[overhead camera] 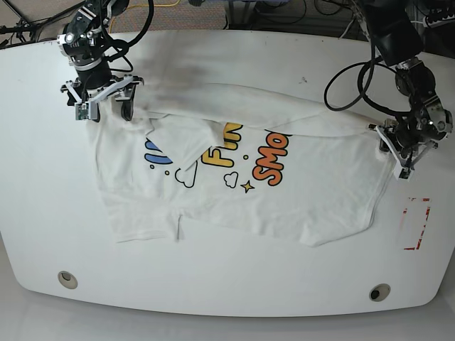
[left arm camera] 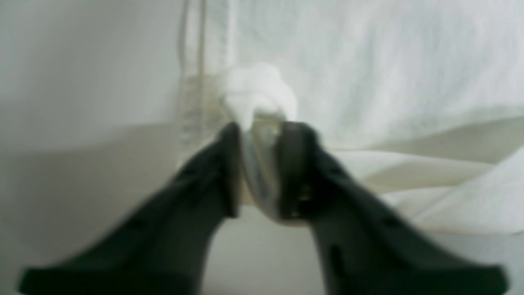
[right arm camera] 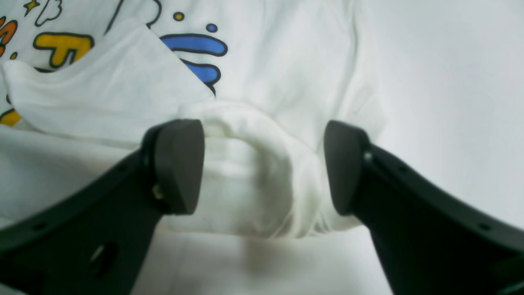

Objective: Fold the T-shirt properly
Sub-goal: 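Regrasp the shirt edge with the left gripper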

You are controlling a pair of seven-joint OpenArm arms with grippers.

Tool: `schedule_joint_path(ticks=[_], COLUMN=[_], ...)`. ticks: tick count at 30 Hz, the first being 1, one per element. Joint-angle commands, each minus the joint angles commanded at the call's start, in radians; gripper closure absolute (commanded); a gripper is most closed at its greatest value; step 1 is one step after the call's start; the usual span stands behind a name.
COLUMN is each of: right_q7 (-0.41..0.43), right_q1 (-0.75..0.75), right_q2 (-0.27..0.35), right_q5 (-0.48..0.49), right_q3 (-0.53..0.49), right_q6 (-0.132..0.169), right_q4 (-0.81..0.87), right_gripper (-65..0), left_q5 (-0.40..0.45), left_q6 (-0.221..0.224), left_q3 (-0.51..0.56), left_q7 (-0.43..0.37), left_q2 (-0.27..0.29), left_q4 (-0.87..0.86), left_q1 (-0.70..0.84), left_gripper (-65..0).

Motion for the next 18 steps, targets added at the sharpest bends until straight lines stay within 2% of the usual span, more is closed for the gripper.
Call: schedule_joint_path(ticks=[5,8,18], right_q7=[0.0,0.0,0.002], right_q1=[0.0,0.0,0.0], right_q2=[0.0,0.0,0.0], right_q5=[0.0,0.0,-0.002], right_q3=[0.0,0.0,0.002], right_q6=[0.0,0.0,0.0], right_q4=[-0.002,-0.002,-0.058], right_gripper=[-42.8,-42.0,-31.4], left_q5=[-0.002,-0.002,0.0], left_q6=[0.0,0.0,0.0], left_q3=[-0.009,-0.052,-0.068], left_q7=[0.037,0.054,0.112], left_q2=[-0.006,-0.006,-0.026], left_q4=[0.003,0.031,0.071], left_q1=[-0.005,-0.02,-0.06], left_gripper=[-1.5,-1.5,-1.5])
